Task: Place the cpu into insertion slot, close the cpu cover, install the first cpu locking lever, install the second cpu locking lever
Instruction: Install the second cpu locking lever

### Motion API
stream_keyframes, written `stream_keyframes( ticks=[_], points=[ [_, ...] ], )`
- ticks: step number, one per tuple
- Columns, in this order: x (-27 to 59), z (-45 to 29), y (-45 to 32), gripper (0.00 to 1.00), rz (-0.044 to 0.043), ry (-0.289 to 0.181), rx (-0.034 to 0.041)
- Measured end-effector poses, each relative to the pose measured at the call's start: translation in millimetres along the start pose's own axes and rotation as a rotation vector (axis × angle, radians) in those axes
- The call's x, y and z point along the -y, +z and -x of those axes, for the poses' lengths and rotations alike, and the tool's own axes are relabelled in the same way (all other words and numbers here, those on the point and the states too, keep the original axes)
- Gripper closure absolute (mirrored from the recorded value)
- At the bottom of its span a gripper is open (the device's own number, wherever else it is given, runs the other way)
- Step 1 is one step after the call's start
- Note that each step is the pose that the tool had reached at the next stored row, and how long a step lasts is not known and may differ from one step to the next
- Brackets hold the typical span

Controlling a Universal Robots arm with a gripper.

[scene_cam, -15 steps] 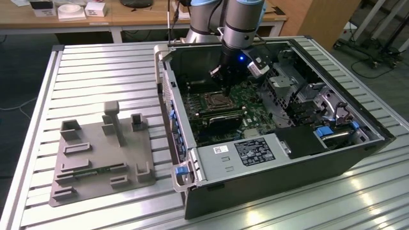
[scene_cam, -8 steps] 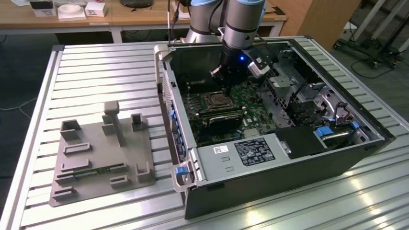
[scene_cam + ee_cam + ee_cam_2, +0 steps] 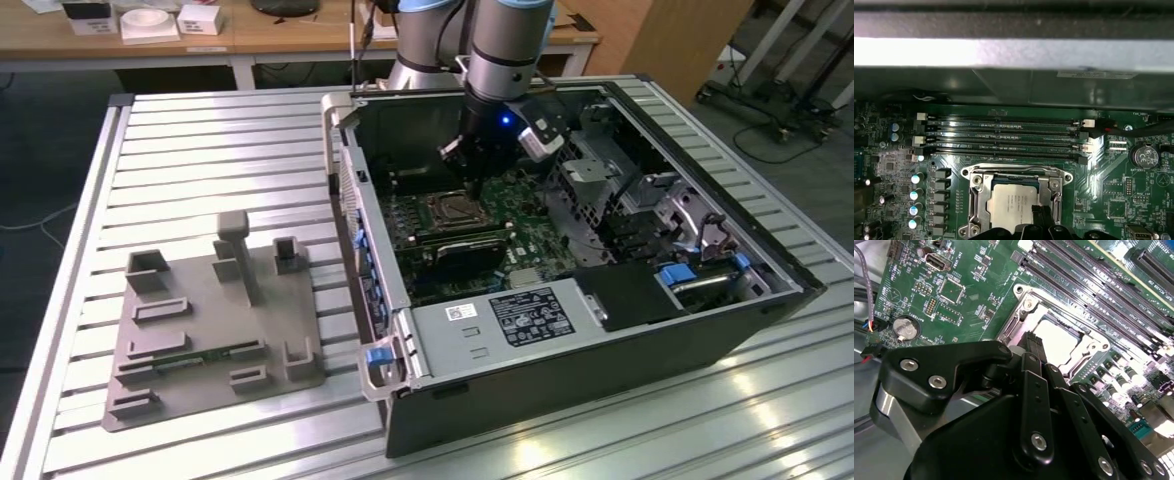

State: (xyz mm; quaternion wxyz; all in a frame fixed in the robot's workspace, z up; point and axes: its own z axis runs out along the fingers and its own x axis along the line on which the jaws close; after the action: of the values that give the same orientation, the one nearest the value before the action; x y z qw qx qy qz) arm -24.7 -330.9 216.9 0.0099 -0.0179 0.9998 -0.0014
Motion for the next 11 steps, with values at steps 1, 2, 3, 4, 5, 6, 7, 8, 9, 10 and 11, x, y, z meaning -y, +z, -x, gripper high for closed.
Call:
stream_keyframes(
  ticks=[1,2,3,4,5,6,7,8,9,10,11],
  points=[
    [0.0,0.0,-1.3,0.89,0.0001,0.000,0.0001],
    [0.0,0.1,-3.0,0.89,0.0002,0.000,0.0001],
    [0.0,0.1,-4.8,0.89,0.0001,0.000,0.0001],
    [0.1,0.2,-6.3,0.89,0.0000,0.000,0.0000],
    [0.1,0.3,-6.7,0.89,0.0002,0.000,0.0001],
    [0.1,0.5,-6.6,0.89,0.0004,0.000,0.0003],
    [0.5,0.7,-6.7,0.89,0.0003,0.000,0.0001],
    [1.4,1.3,-6.8,0.89,0.0001,0.000,0.0000],
    [2.4,2.3,-6.7,0.89,0.0002,0.000,-0.0002],
    [3.7,3.8,-6.7,0.89,0.0003,0.000,-0.0007],
    [5.0,5.6,-6.6,0.89,0.0003,0.000,-0.0015]
  ],
)
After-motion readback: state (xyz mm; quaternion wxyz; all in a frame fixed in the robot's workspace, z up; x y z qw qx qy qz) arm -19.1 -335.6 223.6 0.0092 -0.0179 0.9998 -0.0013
